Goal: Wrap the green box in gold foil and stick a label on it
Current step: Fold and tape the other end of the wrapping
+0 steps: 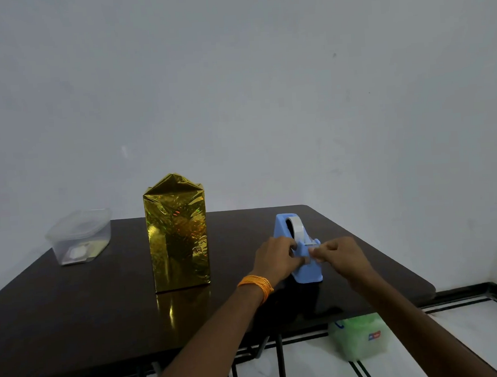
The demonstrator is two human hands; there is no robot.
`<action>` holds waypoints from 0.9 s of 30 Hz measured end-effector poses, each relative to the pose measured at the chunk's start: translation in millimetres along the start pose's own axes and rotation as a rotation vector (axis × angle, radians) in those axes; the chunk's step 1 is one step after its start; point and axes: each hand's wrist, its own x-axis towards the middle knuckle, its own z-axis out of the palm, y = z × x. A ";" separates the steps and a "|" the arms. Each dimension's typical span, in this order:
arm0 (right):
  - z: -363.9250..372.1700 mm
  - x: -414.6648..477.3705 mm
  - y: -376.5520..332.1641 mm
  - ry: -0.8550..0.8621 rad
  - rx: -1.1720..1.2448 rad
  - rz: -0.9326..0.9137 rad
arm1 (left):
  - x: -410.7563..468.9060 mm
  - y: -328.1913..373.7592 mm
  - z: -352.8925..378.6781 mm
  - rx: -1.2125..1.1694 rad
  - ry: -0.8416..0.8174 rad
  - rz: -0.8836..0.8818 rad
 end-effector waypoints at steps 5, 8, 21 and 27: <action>-6.6 -12.2 13.0 -0.085 -0.313 -0.050 | 1.4 -2.1 -2.2 -0.013 -0.069 0.002; -18.1 -13.5 5.8 0.023 -0.287 -0.119 | 1.0 -3.3 -17.9 0.027 -0.104 0.028; 63.4 1.6 -123.1 -0.138 0.074 -0.613 | -28.0 -18.6 -196.4 -0.037 0.597 0.249; 101.0 17.0 -175.8 -0.223 0.269 -0.734 | -49.0 -70.4 -259.6 -0.165 0.724 0.061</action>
